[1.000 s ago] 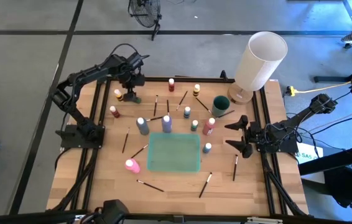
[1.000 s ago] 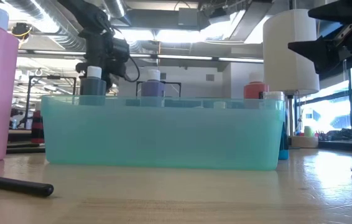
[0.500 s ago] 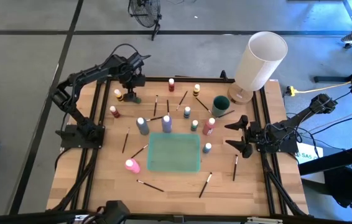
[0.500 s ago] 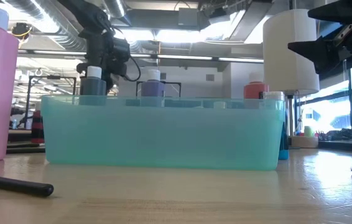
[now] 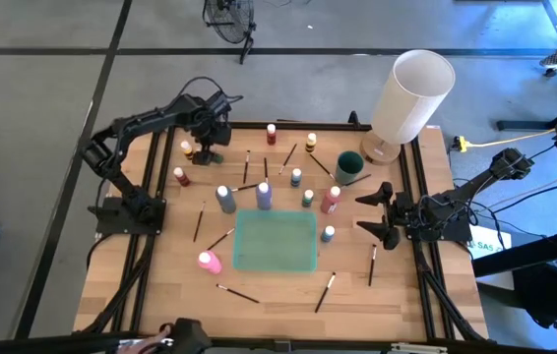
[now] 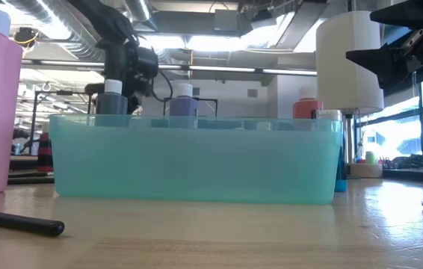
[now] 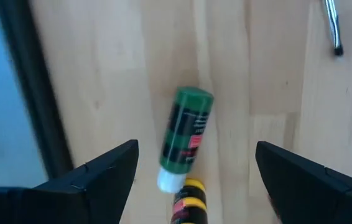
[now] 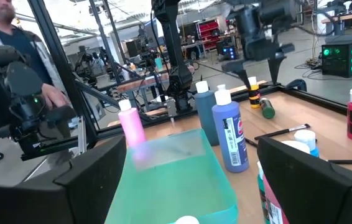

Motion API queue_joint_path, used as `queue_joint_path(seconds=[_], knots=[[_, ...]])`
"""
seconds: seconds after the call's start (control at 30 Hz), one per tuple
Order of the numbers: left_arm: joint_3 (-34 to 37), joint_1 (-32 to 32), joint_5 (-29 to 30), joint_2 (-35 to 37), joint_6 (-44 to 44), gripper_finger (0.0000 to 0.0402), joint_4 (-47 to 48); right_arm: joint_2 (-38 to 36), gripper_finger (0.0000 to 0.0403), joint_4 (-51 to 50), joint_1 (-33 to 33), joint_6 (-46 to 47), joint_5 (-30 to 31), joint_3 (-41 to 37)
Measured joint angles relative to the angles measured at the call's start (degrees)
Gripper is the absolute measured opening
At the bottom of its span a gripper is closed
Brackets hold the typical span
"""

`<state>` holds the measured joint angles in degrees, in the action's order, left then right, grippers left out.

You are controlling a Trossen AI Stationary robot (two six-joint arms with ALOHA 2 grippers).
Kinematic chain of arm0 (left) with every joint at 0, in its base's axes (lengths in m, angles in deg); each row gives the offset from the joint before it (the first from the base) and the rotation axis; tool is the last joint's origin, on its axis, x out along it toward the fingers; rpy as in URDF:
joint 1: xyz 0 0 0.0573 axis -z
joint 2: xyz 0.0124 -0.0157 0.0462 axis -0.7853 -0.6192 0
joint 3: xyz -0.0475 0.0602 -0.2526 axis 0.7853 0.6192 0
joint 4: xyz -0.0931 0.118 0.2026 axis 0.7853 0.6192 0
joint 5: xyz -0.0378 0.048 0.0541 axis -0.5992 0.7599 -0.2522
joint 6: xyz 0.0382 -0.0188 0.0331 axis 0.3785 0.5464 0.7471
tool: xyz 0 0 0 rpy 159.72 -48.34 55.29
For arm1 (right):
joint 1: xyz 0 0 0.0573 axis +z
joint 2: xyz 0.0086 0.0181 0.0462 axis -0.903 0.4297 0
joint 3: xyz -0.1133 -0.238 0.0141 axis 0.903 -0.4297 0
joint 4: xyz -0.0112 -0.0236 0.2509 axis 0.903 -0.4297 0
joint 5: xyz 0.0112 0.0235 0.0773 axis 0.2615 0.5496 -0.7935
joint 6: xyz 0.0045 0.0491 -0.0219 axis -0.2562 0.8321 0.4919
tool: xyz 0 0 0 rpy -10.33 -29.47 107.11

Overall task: Pick & Place Paint Supplies
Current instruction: Put the green paint bottle into the light green bin

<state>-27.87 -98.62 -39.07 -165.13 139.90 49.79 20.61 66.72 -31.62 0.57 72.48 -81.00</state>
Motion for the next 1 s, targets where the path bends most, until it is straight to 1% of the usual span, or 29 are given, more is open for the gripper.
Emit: queue_joint_path(seconds=[0.13, 0.23, 0.37, 0.47, 0.73, 1.0], knots=[[3.8, 0.4, 0.1, 0.0, 1.4, 0.0322, -4.3, 0.0, 0.0367, 0.0, 0.0, 0.0, 0.0, 0.0], [5.3, -0.1, 0.1, -0.1, 1.4, 0.0322, -6.3, 0.0, 0.0367, 0.0, 0.0, 0.0, 0.0, 0.0], [6.7, -1.1, -0.2, -0.1, 1.3, 0.0322, -7.3, 0.0, 0.0367, 0.0, 0.0, 0.0, 0.0, 0.0], [8.0, -2.1, -1.7, -0.1, 1.4, 0.0322, -8.5, 0.0, 0.0367, 0.0, 0.0, -0.3, 0.0, 0.0], [8.2, -3.3, -2.4, -0.3, 1.3, 0.0322, -10.9, 0.0, 0.0367, 0.0, 0.0, -0.4, 0.0, 0.0], [8.2, -3.6, -1.7, -4.7, 0.5, 0.0322, -11.5, 0.0, 0.0367, 0.0, 0.0, -0.4, 0.0, 0.0]])
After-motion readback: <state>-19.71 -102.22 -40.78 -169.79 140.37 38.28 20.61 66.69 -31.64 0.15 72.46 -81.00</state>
